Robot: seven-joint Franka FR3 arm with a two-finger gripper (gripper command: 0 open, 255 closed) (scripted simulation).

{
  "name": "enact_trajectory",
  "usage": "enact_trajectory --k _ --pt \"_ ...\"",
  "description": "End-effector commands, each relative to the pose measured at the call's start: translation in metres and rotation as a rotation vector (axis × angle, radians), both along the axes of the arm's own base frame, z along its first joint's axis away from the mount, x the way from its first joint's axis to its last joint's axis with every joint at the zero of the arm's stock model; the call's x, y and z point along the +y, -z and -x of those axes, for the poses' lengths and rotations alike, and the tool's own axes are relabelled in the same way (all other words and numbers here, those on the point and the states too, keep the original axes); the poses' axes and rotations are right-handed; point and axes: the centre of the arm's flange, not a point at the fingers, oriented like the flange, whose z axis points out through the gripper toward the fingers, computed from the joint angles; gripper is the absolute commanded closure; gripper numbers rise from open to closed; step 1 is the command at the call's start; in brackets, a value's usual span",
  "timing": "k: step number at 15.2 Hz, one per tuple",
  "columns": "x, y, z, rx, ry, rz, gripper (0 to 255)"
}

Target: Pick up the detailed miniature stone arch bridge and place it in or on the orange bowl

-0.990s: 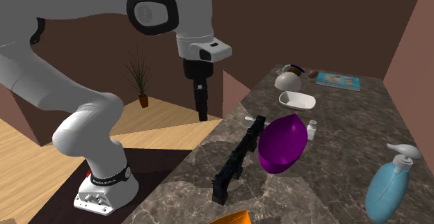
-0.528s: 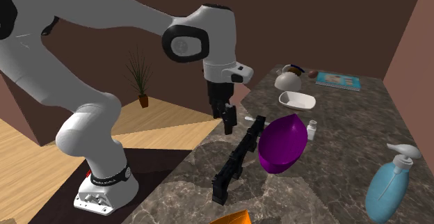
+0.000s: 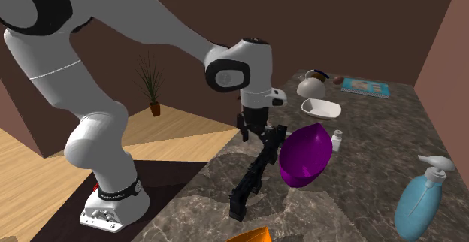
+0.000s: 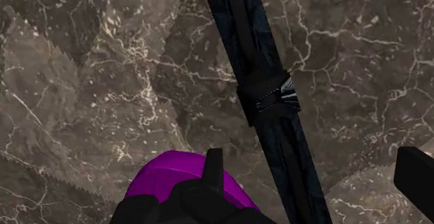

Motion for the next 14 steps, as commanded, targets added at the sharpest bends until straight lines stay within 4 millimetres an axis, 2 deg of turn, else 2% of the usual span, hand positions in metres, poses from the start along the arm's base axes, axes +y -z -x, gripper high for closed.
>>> enact_trajectory --k 1,5,12,14 --pt "0.014 0.022 -0.012 -0.004 -0.09 0.006 0" --pt "0.045 0.06 -0.027 -0.009 -0.256 0.017 0" --pt "0.045 0.097 -0.029 -0.009 -0.256 0.017 0" --pt "0.045 0.1 -0.029 -0.009 -0.256 0.017 0"
